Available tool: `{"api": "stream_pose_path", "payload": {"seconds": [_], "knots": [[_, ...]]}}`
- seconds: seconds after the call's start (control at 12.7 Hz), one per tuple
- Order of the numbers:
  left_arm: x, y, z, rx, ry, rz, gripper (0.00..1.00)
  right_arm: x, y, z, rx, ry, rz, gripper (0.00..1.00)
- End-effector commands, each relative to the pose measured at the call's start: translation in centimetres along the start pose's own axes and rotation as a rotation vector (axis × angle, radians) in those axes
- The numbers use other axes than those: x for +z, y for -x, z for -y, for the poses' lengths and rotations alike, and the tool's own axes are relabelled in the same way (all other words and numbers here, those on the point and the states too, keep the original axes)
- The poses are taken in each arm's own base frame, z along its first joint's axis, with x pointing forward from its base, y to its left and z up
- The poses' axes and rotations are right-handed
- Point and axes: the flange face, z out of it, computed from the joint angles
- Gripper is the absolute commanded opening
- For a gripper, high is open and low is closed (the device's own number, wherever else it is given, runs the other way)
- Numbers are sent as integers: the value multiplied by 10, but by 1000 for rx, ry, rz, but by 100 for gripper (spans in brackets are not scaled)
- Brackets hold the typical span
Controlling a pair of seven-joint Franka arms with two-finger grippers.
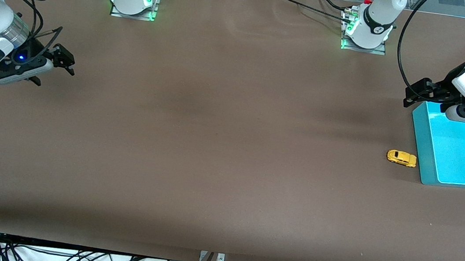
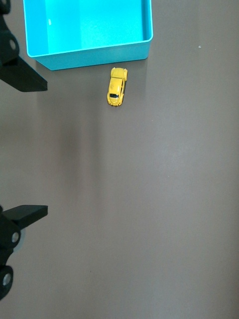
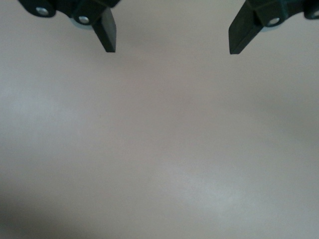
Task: Wind and store yellow beetle car
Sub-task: 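Reach the left gripper to the car while the right gripper retracts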
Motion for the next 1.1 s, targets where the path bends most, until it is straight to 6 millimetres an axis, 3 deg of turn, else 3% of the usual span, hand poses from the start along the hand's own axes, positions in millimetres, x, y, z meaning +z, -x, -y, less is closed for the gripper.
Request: {"api": "stream_pose_path", "payload": {"seconds": [0.0, 0.08, 0.24, 0.39, 0.71, 0.86, 1.02], "knots": [[0, -5, 1, 20, -15, 11, 100, -21, -3, 6, 112, 3, 4, 100], [4, -7, 1, 25, -15, 19, 100, -25, -5, 6, 117, 1, 5, 100], [34, -20, -8, 43, -17, 77, 100, -39, -10, 3, 219, -8, 41, 100], [40, -22, -5, 84, -15, 92, 100, -48, -13, 2, 252, -13, 66, 100], [78, -41, 12, 411, 17, 151, 100, -54, -8, -3, 265, -21, 80, 100], [103, -49, 10, 450, 26, 191, 100, -75, -8, -4, 257, -14, 99, 100], [132, -55, 16, 613, 45, 212, 100, -81, -4, -21, 269, -16, 99, 100]]}}
